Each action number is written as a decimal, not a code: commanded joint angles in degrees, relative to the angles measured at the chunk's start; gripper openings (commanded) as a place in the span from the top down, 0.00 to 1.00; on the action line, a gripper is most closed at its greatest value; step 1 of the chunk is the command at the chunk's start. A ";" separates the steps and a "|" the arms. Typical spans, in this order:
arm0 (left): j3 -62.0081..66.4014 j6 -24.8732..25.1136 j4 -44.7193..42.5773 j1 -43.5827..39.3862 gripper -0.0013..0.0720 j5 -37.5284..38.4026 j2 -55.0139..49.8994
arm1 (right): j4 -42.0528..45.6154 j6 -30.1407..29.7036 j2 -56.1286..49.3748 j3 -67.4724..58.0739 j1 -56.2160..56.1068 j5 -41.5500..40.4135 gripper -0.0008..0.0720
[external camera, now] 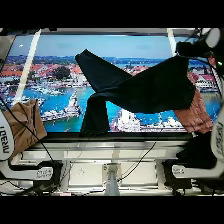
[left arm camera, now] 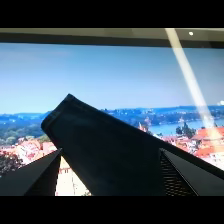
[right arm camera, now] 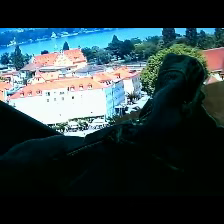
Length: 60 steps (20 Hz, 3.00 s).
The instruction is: Fold the clothes and pants, and hang the long-sleeved shirts on hangers.
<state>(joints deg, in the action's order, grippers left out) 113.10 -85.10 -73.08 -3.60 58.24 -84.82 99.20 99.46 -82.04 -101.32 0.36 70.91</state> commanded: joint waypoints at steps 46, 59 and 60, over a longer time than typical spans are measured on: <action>-73.96 -1.55 8.20 -5.60 0.26 6.75 12.50 | 5.40 22.84 75.25 76.61 0.00 14.67 0.94; -66.88 13.27 22.58 -3.30 0.93 1.64 0.81 | 2.14 22.84 75.25 76.43 0.00 7.54 0.94; -62.97 11.72 18.23 -1.99 0.94 2.01 0.94 | 2.19 22.84 75.25 76.43 0.00 6.71 0.94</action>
<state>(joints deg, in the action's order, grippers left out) 44.27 -73.89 -49.98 -7.64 59.20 -83.46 102.35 122.30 -6.83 -24.86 0.36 80.82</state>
